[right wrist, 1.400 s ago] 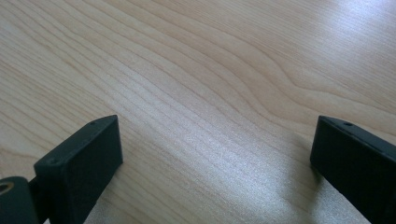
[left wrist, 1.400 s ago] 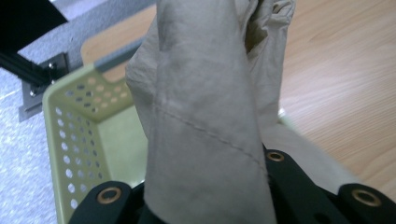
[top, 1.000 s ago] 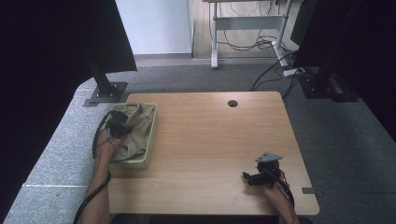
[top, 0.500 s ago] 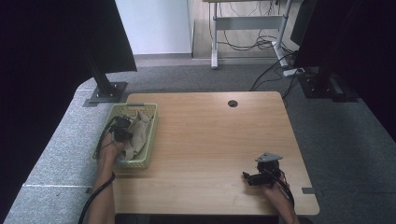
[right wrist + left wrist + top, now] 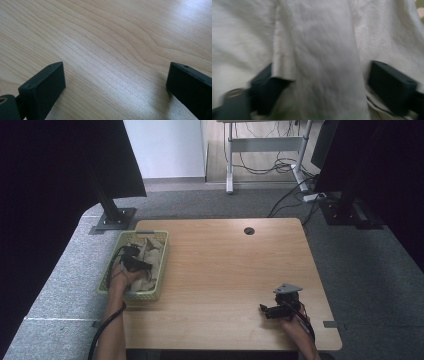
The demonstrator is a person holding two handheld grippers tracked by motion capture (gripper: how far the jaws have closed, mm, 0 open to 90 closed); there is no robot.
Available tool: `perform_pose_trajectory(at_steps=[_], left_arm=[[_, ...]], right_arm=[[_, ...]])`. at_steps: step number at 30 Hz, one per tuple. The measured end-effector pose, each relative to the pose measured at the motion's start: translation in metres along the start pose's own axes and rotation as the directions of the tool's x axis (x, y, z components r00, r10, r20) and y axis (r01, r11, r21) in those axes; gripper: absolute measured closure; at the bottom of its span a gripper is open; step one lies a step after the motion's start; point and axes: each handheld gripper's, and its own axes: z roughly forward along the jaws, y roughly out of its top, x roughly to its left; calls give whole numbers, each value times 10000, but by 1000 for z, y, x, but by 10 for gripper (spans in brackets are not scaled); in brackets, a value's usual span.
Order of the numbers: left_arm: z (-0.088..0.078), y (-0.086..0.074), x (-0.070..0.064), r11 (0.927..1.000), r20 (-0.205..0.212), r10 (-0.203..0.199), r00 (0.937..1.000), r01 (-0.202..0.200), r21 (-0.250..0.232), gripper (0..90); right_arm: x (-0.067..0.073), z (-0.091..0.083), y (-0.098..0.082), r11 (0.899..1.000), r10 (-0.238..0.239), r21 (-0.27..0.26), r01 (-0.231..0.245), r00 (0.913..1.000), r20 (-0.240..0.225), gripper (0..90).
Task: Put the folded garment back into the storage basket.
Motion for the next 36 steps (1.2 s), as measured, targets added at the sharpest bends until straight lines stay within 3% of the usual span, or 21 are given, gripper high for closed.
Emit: perform_pose_trajectory(at_steps=[3, 11, 14, 18, 24, 32, 36], left_arm=[[5, 3, -4, 9999, -14, -21, 10000, 21, 117, 1], [2, 5, -3, 9995, 102, 75, 9999, -78, 312, 19], [1, 8, -4, 9987, -239, -142, 9996, 153, 477, 20], [-3, 8, -8, 9990, -792, 177, 9967, -145, 412, 27], [-6, 8, -9, 9990, -769, 148, 9969, -115, 434, 40], [-26, 12, -14, 9997, -663, 210, 9976, -219, -126, 48], [-39, 13, -16, 9981, -298, 137, 9995, -154, -599, 59]], right_arm=[[0, 0, 0, 10000, 0, -1, 0, 10000, 0, 19], [0, 0, 0, 10000, -7, 0, 7, 10000, -8, 19], [0, 0, 0, 10000, -11, 3, 11, 10000, -10, 18], [0, 0, 0, 10000, -13, -2, 13, 10000, -10, 18], [0, 0, 0, 10000, -9, -5, 9, 10000, -12, 18], [1, 0, -1, 10000, -6, -7, 6, 10000, -11, 18], [1, -1, -1, 10000, -11, -5, 11, 10000, -8, 18]])
